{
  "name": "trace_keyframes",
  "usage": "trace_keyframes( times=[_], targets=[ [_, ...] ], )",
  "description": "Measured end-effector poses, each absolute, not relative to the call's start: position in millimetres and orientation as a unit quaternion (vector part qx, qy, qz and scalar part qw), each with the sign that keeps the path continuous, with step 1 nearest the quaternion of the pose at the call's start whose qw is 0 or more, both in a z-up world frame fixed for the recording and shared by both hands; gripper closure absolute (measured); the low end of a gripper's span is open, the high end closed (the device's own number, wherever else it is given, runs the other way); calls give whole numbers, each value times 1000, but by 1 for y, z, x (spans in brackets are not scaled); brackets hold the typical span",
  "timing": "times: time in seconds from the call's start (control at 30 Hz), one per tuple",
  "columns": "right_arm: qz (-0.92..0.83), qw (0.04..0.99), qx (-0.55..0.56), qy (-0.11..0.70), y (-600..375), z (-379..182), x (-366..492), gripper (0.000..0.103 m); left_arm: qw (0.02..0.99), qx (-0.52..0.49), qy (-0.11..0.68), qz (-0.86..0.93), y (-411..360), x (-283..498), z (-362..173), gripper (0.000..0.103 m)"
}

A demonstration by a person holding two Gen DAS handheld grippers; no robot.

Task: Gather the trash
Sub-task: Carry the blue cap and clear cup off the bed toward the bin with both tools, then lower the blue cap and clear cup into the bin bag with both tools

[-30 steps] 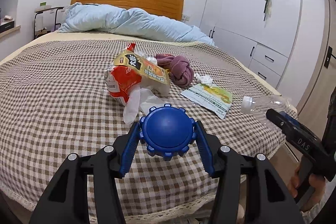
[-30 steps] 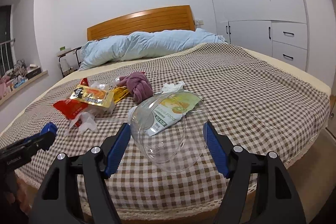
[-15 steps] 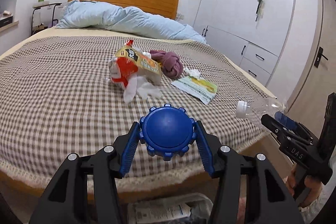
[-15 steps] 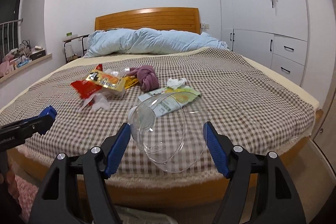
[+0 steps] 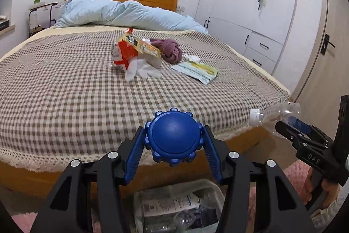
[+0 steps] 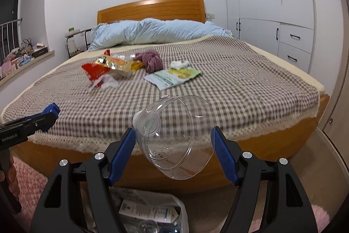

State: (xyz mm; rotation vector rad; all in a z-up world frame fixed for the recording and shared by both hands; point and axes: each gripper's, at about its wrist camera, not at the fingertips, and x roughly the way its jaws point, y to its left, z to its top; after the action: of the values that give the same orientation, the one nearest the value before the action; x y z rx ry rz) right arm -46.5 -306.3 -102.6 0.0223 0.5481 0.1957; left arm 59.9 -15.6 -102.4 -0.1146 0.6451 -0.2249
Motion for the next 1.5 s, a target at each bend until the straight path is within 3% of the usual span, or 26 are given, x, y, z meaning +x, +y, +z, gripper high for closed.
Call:
trace_keyframes(
  times=[1.5],
  targets=[
    [119,912,-41,391,-286,-202,-77,34,887,-32,446,-113,-24,37,-226,52]
  ],
)
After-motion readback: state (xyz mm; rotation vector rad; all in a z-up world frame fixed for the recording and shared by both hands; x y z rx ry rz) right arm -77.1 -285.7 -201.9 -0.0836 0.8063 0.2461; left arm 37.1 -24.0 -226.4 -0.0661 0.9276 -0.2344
